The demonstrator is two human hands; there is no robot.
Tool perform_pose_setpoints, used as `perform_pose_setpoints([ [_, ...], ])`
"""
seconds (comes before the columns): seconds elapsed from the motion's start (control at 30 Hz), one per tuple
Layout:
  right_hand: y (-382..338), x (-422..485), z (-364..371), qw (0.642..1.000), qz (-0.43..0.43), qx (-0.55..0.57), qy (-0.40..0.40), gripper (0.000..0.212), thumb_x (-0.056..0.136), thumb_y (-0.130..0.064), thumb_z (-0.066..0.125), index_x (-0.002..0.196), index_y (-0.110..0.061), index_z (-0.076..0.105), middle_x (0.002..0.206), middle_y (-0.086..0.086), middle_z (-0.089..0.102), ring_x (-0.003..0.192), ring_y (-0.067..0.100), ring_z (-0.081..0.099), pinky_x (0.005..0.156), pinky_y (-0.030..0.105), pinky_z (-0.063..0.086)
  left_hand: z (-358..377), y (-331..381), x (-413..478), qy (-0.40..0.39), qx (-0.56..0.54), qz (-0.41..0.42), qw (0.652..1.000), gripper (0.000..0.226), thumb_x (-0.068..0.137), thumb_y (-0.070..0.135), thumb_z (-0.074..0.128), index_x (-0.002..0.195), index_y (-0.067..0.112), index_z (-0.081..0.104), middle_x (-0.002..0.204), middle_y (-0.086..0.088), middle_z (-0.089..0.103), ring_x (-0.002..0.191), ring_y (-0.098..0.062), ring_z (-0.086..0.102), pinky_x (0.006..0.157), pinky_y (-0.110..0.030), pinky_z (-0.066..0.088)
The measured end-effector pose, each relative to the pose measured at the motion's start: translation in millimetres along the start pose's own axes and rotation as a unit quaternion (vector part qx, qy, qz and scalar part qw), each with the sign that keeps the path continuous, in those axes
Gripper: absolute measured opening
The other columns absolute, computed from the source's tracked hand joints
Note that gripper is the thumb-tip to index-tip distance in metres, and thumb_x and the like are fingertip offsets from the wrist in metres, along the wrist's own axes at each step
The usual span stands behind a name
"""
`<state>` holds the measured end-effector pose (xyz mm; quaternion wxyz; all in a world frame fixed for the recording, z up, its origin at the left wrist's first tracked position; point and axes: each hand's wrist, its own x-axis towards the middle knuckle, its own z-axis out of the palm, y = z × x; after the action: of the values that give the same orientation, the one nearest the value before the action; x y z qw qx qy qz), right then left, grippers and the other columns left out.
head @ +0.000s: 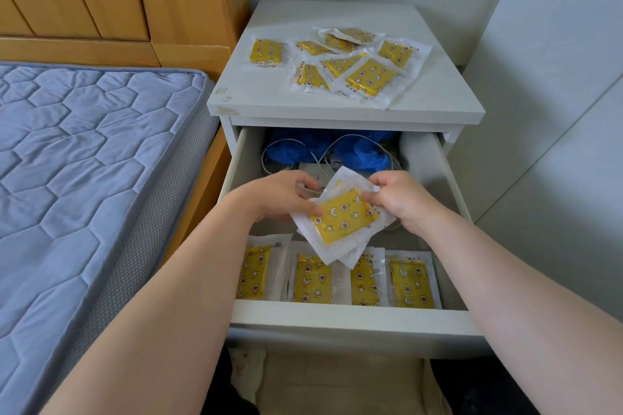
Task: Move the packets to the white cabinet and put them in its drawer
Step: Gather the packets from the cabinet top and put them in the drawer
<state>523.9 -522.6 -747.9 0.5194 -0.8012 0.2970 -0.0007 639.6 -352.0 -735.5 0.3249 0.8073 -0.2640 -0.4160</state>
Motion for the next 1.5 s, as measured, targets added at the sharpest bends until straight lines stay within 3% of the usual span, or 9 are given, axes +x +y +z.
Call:
perform_pose_setpoints([
  [0.17,6.8,1.1,9.4,0.991,0.028,-0.113,-0.062,0.015,0.088,-0.006,0.060,0.096,-0.017,0.066,0.093,0.006,0.067,0.089,0.024,0.063,0.075,0.032,0.051,-14.8,-15.5,-1.7,-0.065,0.242,-0.070,0.966,0.072,0.085,0.005,0.067,0.146,0.026,0.035,0.145,-0.001,0.045,0.132,-0.022,0.044,0.110,-0.043,0.037],
  [0.27,9.3,-3.8,25.5,0.980,0.036,-0.154,-0.119,0.030,0.089,-0.009,0.060,0.118,-0.013,0.064,0.111,0.008,0.066,0.101,0.025,0.062,0.087,0.035,0.051,-1.3,-14.6,-3.5,-0.139,0.399,-0.102,0.901,0.089,0.080,0.017,0.074,0.151,0.030,0.022,0.153,0.000,0.033,0.138,-0.025,0.035,0.112,-0.043,0.034],
  [0.37,12.3,-6.6,41.6,0.957,-0.011,-0.256,-0.134,0.038,0.092,-0.008,0.054,0.129,-0.011,0.056,0.128,0.008,0.058,0.116,0.023,0.055,0.094,0.030,0.043,4.1,-18.0,-2.5,-0.174,0.447,-0.123,0.869,0.095,0.079,0.026,0.076,0.152,0.030,0.017,0.155,0.001,0.029,0.140,-0.026,0.032,0.112,-0.043,0.033],
  [0.53,11.9,-7.3,58.1,0.935,-0.057,-0.322,-0.135,0.042,0.093,-0.005,0.047,0.133,-0.017,0.051,0.132,0.007,0.054,0.118,0.024,0.053,0.094,0.032,0.046,6.0,-16.7,-5.5,-0.186,0.453,-0.122,0.863,0.075,0.081,0.031,0.074,0.145,0.025,0.034,0.144,-0.002,0.046,0.128,-0.027,0.046,0.106,-0.041,0.040],
  [0.7,11.5,-12.7,62.3,0.905,-0.074,-0.355,-0.221,0.072,0.084,-0.029,0.070,0.146,-0.018,0.034,0.146,0.003,0.038,0.131,0.022,0.042,0.105,0.032,0.038,9.5,-18.7,-5.3,-0.207,0.432,-0.120,0.869,0.065,0.080,0.031,0.075,0.137,0.023,0.045,0.131,-0.003,0.057,0.116,-0.027,0.056,0.100,-0.041,0.045],
  [0.9,16.3,-10.5,73.5,0.851,-0.130,-0.464,-0.210,0.087,0.075,-0.064,0.063,0.143,-0.017,0.036,0.141,0.006,0.040,0.131,0.025,0.032,0.108,0.041,0.032,11.8,-23.3,-0.2,-0.208,0.433,-0.131,0.867,0.069,0.078,0.035,0.077,0.138,0.022,0.044,0.131,-0.003,0.057,0.114,-0.026,0.057,0.097,-0.039,0.047],
  [1.2,19.3,-10.6,74.9,0.840,-0.088,-0.443,-0.302,0.072,0.076,-0.065,0.063,0.131,-0.023,0.045,0.128,0.004,0.053,0.117,0.025,0.049,0.098,0.037,0.044,14.6,-22.8,-0.2,-0.218,0.430,-0.180,0.857,0.067,0.069,0.045,0.082,0.126,0.022,0.056,0.115,-0.001,0.065,0.101,-0.026,0.064,0.092,-0.043,0.052],
  [1.37,17.4,-10.0,72.5,0.837,-0.088,-0.440,-0.312,0.076,0.074,-0.065,0.064,0.136,-0.026,0.042,0.132,0.003,0.050,0.122,0.024,0.045,0.102,0.040,0.042,14.4,-19.0,-1.7,-0.206,0.436,-0.181,0.857,0.070,0.072,0.044,0.080,0.132,0.023,0.051,0.121,-0.002,0.061,0.106,-0.026,0.061,0.095,-0.043,0.050],
  [1.5,15.4,-5.1,60.9,0.873,-0.041,-0.372,-0.313,0.090,0.082,-0.068,0.053,0.151,-0.019,0.020,0.153,0.001,0.032,0.136,0.021,0.038,0.111,0.037,0.034,13.7,-16.0,0.4,-0.152,0.472,-0.124,0.859,0.094,0.076,0.045,0.076,0.151,0.026,0.023,0.150,0.000,0.038,0.133,-0.027,0.042,0.107,-0.039,0.039],
])
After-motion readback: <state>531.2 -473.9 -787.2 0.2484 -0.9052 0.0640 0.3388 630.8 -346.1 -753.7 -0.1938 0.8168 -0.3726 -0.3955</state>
